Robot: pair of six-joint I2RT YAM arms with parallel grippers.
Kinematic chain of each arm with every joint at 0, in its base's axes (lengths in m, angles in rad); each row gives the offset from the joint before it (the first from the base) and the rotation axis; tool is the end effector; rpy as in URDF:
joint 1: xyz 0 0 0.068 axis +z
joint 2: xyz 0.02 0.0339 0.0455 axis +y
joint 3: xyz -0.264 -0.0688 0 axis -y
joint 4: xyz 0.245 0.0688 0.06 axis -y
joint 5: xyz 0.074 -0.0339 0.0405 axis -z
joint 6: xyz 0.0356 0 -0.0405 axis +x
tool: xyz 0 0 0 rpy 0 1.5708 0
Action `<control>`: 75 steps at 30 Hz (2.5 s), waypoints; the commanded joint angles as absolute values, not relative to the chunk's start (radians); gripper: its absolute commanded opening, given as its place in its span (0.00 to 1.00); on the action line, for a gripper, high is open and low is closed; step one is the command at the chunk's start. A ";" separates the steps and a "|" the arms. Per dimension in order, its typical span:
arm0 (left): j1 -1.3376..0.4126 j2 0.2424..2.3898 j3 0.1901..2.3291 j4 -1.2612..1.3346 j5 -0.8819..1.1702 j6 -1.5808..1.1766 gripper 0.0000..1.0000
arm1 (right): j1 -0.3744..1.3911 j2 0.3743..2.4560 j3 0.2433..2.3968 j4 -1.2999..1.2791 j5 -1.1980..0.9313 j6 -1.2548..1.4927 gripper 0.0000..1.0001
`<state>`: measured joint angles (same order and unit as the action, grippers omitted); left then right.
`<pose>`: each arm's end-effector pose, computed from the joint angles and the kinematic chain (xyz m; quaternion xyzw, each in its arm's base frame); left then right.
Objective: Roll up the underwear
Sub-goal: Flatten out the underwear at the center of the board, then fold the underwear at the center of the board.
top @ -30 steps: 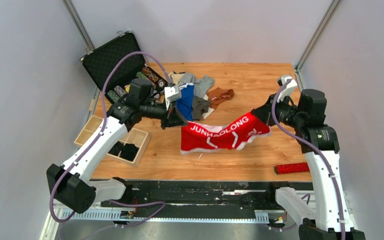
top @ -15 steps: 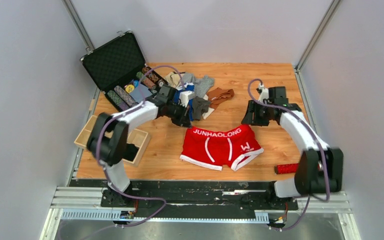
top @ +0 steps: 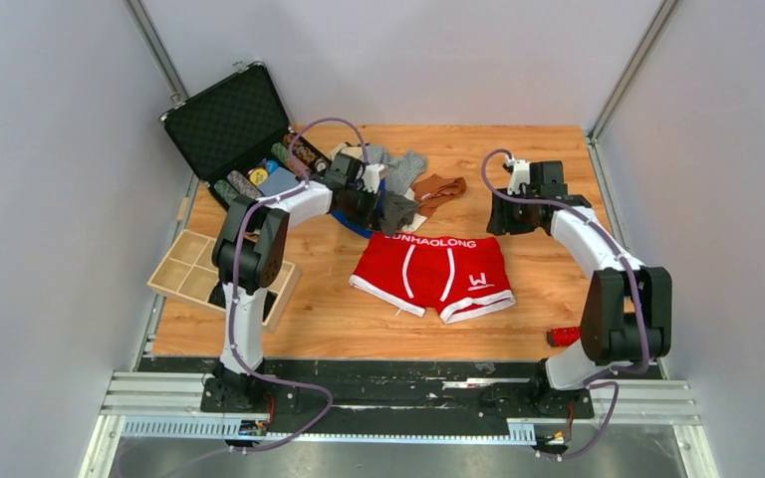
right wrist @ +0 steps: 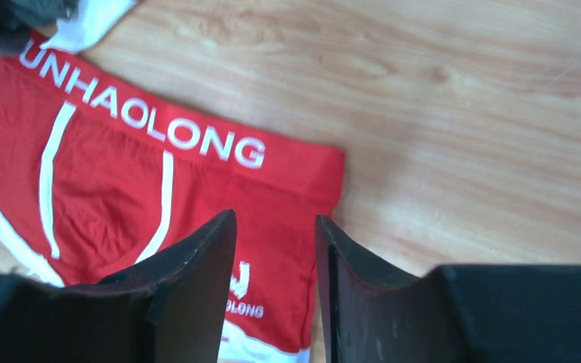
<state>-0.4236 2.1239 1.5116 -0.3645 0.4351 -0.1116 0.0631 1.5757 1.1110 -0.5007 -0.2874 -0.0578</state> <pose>0.4069 -0.1999 0.1583 0.2075 0.9125 -0.2746 0.2210 0.3275 0.0308 0.2324 -0.0997 0.9404 0.1375 0.2947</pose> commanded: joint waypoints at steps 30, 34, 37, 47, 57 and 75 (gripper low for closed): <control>-0.376 1.855 1.180 -0.319 0.423 -0.157 0.00 | 0.789 1.625 1.223 -0.409 -0.630 -0.539 0.41; -0.363 1.839 1.162 -0.313 0.437 -0.159 0.00 | 0.896 1.772 1.287 -0.353 -0.622 -0.602 0.33; -0.362 1.804 1.141 -0.295 0.432 -0.160 0.00 | 0.938 1.872 1.340 -0.344 -0.609 -0.622 0.32; -0.351 1.796 1.128 -0.306 0.449 -0.142 0.00 | 1.003 1.992 1.385 -0.334 -0.560 -0.685 0.36; -0.350 1.796 1.138 -0.301 0.451 -0.144 0.00 | 1.014 2.018 1.353 -0.339 -0.493 -0.733 0.37; -0.342 1.835 1.176 -0.321 0.464 -0.144 0.00 | 1.034 2.070 1.346 -0.384 -0.525 -0.759 0.31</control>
